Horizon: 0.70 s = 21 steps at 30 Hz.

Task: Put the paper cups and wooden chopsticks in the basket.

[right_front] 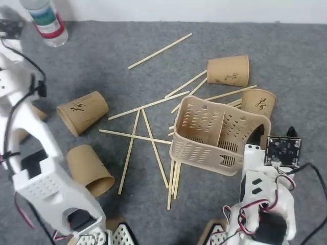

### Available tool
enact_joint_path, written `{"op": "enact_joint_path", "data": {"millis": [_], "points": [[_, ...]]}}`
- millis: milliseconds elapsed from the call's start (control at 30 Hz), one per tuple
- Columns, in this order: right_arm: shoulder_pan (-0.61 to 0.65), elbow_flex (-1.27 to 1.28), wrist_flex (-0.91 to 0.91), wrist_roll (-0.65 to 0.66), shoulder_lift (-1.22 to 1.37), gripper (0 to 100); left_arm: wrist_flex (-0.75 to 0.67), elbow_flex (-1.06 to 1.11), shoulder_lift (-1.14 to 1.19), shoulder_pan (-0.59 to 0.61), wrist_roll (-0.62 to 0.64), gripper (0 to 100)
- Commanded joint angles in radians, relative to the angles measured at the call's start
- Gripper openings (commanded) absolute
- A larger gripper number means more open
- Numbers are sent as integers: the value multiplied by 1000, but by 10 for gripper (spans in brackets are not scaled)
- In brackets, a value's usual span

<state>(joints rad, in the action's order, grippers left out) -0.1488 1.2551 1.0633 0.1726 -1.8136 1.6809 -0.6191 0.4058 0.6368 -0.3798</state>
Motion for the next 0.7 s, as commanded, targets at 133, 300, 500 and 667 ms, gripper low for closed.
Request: {"op": "enact_joint_path", "data": {"millis": [133, 300, 500, 667], "points": [[7, 34, 2, 15, -1, 245, 28, -1, 20, 46, 256, 191], [27, 34, 4, 18, -1, 245, 25, -71, 31, 114, 244, 191], [58, 58, -4, 20, -1, 245, -9, -70, 35, 112, 255, 191], [58, 58, 1, 20, -1, 245, -31, -62, 132, 97, 242, 196]]}}
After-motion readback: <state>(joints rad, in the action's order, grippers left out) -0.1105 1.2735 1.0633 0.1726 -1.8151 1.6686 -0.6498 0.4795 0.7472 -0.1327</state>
